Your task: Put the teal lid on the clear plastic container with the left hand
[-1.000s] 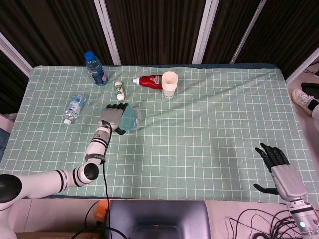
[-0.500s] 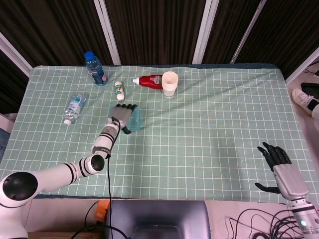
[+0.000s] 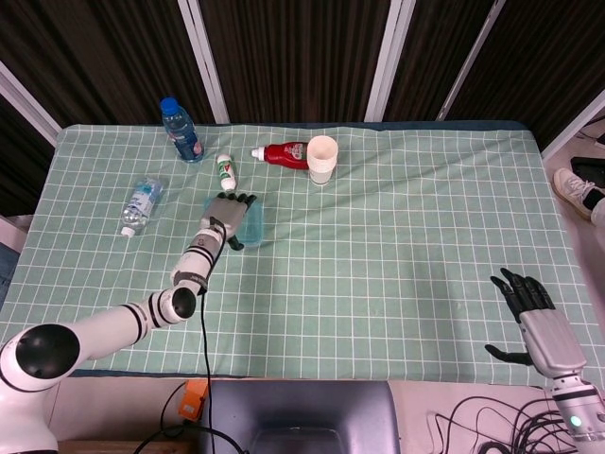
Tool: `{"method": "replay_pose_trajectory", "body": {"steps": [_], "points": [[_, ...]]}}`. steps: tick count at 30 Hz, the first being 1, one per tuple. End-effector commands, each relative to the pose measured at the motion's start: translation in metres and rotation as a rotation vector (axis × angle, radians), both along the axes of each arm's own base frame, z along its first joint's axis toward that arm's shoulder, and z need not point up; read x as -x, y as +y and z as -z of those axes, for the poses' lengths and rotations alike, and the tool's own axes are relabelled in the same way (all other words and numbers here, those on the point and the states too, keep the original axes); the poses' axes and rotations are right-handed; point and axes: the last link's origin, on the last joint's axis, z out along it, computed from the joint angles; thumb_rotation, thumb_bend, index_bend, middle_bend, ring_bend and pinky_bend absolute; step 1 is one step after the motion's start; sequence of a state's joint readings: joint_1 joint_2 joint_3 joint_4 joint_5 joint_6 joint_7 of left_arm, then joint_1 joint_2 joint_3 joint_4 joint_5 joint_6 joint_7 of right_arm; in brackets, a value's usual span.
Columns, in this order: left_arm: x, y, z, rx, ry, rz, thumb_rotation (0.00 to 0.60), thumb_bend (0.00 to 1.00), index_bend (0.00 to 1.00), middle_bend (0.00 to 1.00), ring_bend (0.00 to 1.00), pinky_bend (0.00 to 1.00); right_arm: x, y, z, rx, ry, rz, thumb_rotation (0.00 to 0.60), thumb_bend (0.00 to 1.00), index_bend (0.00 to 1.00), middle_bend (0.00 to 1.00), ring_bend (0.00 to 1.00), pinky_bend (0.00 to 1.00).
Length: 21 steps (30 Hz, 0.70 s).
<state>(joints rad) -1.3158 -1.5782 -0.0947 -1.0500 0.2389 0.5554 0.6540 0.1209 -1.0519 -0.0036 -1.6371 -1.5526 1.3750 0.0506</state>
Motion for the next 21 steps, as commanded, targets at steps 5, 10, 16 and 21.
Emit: {"method": "replay_pose_trajectory", "body": {"steps": [5, 10, 16, 21], "points": [[0.003, -0.001, 0.0, 0.013, -0.004, -0.01, 0.6, 0.29, 0.0, 0.66, 0.61, 0.51, -0.001, 0.001, -0.001, 0.004, -0.001, -0.003, 0.6, 0.12, 0.0, 0.0, 0.0, 0.0], [0.005, 0.0, -0.001, 0.02, -0.005, -0.018, 0.6, 0.29, 0.0, 0.66, 0.61, 0.51, 0.0, 0.001, -0.001, 0.007, -0.002, 0.001, 0.6, 0.12, 0.0, 0.0, 0.0, 0.0], [0.008, 0.001, 0.0, 0.026, -0.001, -0.02, 0.6, 0.29, 0.0, 0.66, 0.61, 0.51, 0.0, 0.001, -0.002, 0.01, -0.002, 0.001, 0.6, 0.12, 0.0, 0.0, 0.0, 0.0], [0.011, 0.001, 0.001, 0.032, 0.009, -0.025, 0.6, 0.29, 0.0, 0.66, 0.61, 0.51, 0.0, 0.001, -0.001, 0.01, -0.001, 0.002, 0.6, 0.12, 0.0, 0.0, 0.0, 0.0]]}}
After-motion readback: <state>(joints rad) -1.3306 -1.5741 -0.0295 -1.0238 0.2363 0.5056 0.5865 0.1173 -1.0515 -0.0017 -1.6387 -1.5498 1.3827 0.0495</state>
